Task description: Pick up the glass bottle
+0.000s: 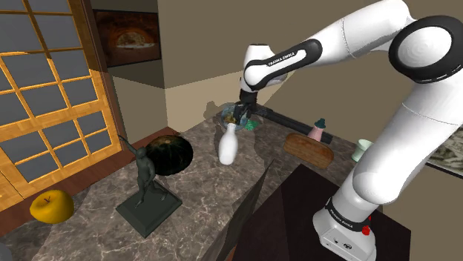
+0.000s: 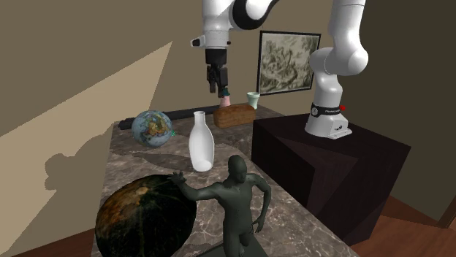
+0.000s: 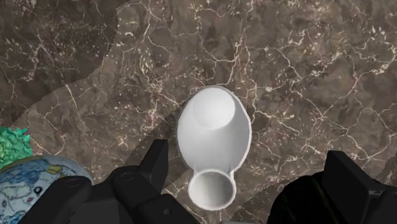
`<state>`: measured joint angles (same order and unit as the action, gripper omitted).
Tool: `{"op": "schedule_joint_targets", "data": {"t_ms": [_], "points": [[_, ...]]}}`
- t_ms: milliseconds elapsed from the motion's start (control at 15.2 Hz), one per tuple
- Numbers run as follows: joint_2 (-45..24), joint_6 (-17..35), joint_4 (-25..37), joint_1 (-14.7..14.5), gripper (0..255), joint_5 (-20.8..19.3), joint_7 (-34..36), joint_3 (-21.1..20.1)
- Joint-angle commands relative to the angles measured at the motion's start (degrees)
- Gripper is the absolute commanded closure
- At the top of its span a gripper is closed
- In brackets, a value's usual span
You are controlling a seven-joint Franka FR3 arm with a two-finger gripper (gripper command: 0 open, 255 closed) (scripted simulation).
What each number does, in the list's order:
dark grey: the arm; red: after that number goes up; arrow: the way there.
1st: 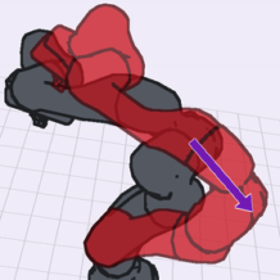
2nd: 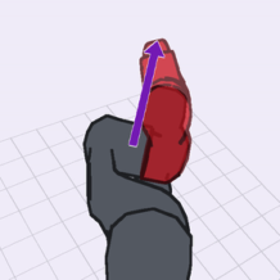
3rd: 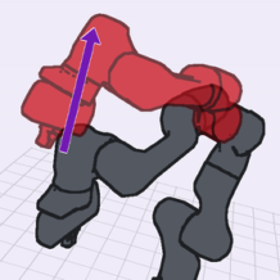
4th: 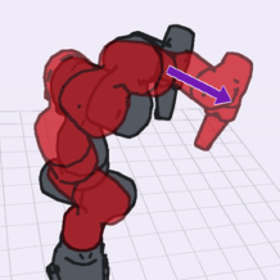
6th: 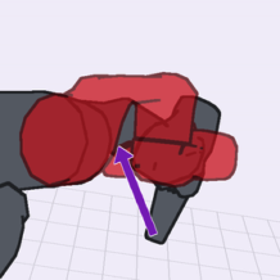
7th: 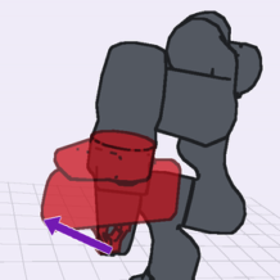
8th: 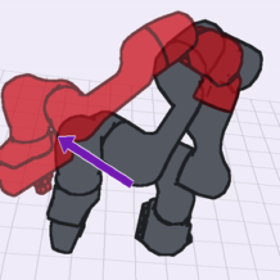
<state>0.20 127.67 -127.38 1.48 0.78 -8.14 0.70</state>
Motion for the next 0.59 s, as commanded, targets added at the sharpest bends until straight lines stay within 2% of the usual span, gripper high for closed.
{"op": "schedule_joint_targets", "data": {"t_ms": [0,264,528], "points": [[-4.63,1.94,2.70,0.00,0,-0.64,0.24,0.00],[-13.47,4.43,9.01,0.06,0,-1.86,0.52,0.28],[-15.38,7.13,8.22,0.05,0,-1.86,0.55,0.30]]}}
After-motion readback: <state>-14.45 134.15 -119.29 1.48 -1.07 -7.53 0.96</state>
